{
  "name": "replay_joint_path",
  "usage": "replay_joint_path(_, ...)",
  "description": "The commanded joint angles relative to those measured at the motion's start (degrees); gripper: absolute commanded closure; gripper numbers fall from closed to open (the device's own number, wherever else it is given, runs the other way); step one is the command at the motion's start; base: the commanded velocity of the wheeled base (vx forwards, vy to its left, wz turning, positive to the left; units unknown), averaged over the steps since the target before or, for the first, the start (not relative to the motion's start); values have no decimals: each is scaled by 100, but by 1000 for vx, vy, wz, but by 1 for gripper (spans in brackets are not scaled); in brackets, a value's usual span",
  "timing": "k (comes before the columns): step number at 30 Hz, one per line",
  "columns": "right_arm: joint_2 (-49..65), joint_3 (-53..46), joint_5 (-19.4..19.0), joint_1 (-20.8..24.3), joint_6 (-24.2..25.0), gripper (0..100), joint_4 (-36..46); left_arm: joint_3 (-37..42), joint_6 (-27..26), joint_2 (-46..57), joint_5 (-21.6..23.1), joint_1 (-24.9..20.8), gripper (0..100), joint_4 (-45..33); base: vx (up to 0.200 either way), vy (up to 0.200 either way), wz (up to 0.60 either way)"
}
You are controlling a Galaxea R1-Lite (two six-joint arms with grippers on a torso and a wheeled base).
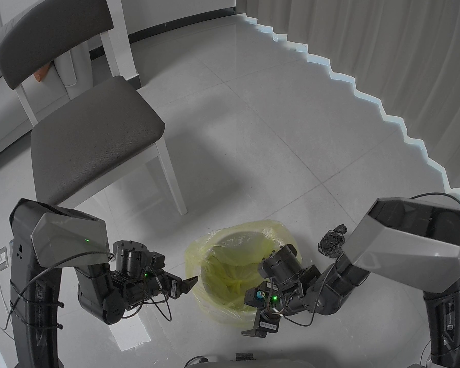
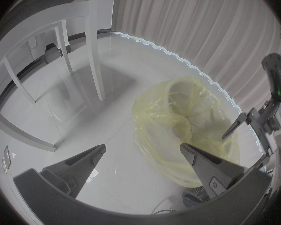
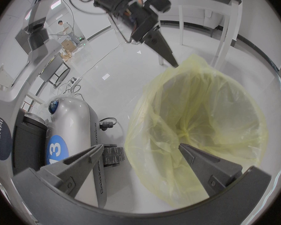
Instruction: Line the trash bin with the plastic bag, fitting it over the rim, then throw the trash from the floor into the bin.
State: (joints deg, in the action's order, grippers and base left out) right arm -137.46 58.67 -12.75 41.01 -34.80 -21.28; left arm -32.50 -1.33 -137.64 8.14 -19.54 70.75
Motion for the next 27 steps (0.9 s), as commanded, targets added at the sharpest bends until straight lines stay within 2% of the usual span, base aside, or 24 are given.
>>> replay_joint_path(1,694,-286,-8,-348,9,0,-104,191,-34,1,3,-15,0,53,0,0,0)
replay_joint_path(5,694,-14,18,-427,35,0,-113,323,1,18,3,-15,0,228,0,0,0)
replay_joint_path(9,527,390,220,-401,149,0,-139,719,19,97,3,12,0,615,0,0,0)
replay_joint_path(18,-18,971,212,-559,44,0,-86,1114,27,150,-41,144,0,1028,0,0,0)
replay_joint_path(27,-571,1111,220,-269,-18,0,-86,1316,36,97,-67,144,0,1301,0,0,0)
